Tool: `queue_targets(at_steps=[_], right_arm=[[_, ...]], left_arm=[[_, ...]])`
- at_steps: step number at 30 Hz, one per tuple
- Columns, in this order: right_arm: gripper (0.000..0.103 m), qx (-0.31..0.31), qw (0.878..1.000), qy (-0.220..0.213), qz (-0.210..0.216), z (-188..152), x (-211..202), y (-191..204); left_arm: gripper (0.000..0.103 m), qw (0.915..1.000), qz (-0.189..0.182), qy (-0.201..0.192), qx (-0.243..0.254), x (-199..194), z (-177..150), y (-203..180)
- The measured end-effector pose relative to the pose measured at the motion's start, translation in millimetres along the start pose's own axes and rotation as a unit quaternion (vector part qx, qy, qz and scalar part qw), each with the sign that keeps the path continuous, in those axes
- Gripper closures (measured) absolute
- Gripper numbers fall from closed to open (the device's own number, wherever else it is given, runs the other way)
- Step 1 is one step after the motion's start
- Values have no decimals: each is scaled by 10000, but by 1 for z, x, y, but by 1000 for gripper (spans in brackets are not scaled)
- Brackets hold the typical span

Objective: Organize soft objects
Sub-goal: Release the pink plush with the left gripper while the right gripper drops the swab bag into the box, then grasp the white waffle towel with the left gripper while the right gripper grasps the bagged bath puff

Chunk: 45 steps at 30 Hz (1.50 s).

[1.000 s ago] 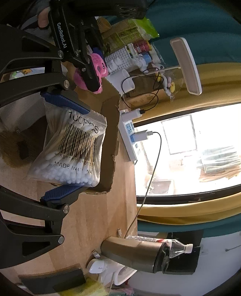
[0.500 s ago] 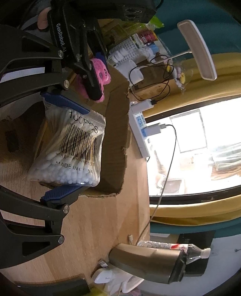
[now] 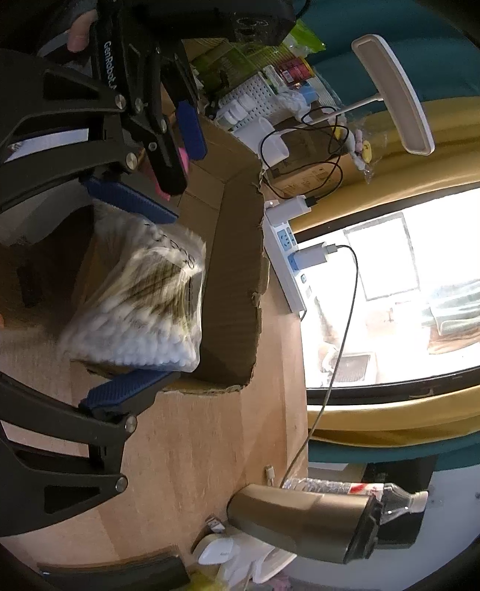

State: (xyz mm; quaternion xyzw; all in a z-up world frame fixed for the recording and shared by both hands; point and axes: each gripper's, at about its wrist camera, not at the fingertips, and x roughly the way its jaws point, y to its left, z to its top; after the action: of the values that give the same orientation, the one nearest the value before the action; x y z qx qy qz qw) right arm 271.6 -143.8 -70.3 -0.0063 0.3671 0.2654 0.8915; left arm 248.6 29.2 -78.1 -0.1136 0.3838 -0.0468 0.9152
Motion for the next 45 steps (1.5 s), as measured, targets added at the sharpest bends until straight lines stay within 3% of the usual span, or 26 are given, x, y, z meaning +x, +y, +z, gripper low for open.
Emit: queue_targets(at_steps=[29,45], right_arm=[[20,-80,9983,-482,-308,-27,-80,28],[20,-54,9989,-268,-371,-66,-91,32]], left_arm=[[20,9980,-64,-614,130,-88,-37,-5],[18,9987,-110,-487,74,-98,-74,-10]])
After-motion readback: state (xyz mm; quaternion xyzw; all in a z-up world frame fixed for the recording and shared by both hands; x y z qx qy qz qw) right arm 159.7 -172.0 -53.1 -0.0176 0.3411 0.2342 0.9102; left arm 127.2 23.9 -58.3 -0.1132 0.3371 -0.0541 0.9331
